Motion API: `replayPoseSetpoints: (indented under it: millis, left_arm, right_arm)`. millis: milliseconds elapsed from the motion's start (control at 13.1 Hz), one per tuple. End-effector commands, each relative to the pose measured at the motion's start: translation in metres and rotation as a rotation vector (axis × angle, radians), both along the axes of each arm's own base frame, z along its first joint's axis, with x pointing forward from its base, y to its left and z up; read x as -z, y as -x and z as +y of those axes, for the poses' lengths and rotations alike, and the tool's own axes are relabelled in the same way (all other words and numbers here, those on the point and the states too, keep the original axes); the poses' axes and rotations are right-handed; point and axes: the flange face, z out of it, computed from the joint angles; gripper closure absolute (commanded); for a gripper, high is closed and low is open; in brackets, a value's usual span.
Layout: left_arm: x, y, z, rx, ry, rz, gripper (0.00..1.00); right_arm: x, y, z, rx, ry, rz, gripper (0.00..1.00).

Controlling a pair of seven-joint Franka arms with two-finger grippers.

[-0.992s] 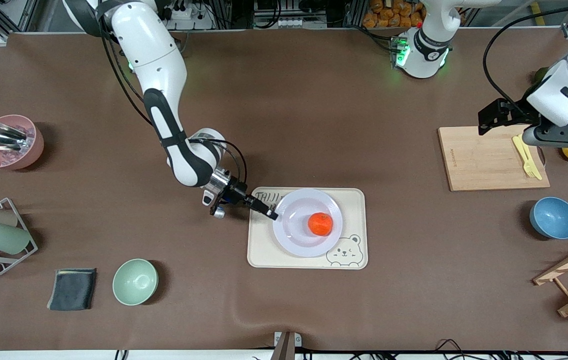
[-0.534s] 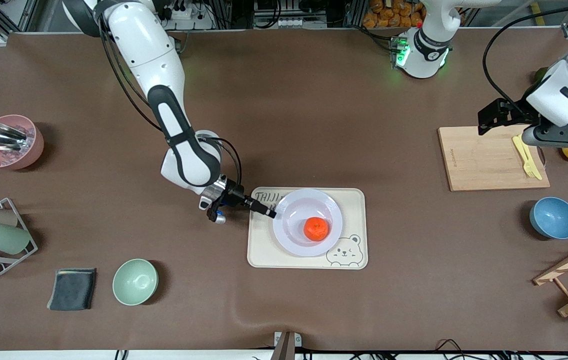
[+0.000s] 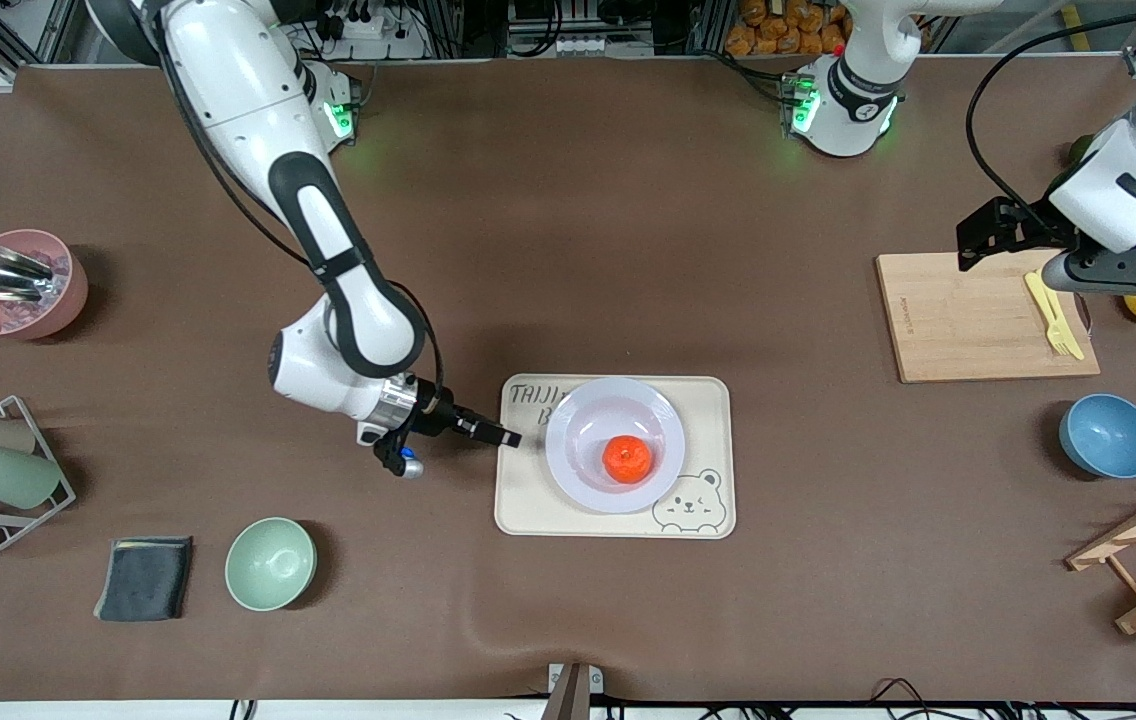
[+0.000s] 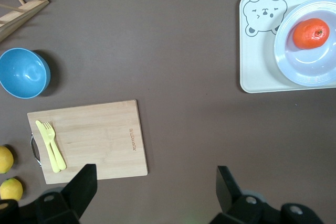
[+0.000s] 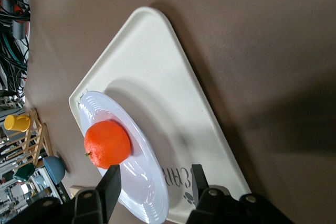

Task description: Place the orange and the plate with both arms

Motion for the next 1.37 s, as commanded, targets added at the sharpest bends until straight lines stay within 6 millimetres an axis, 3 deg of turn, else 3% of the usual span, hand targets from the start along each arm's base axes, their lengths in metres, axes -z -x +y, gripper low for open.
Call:
replayPoseSetpoints:
  millis: [0,534,916,1068,1297]
  left_arm:
    - [-0.022,0.011,-0.006,-0.012,-0.006,-0.039,0.00]
    - [-0.017,0.008,-0.005,-0.024,-0.003,-0.035,0.00]
    - [-0.016,0.006,-0.005,-0.024,-0.001,-0.037,0.00]
    - [-0.014,0.006,-0.006,-0.027,-0.001,-0.036,0.00]
    - [-0.013,0.005,-0.006,-0.028,-0.002,-0.033,0.00]
  right_arm:
    - [-0.025,-0.015,-0.054,-0.065,-0.003,0.036,0.37]
    - [-0.066,-0.048,-0.190,-0.256,0.192,0.004,0.28]
    - [-0.079,-0.051,-0.285,-0.341,0.164,-0.035,0.22]
    - [-0.104,-0.058,-0.305,-0.418,0.235,-0.034,0.22]
    - [-0.158,-0.069,-0.303,-0.548,0.362,-0.018,0.17]
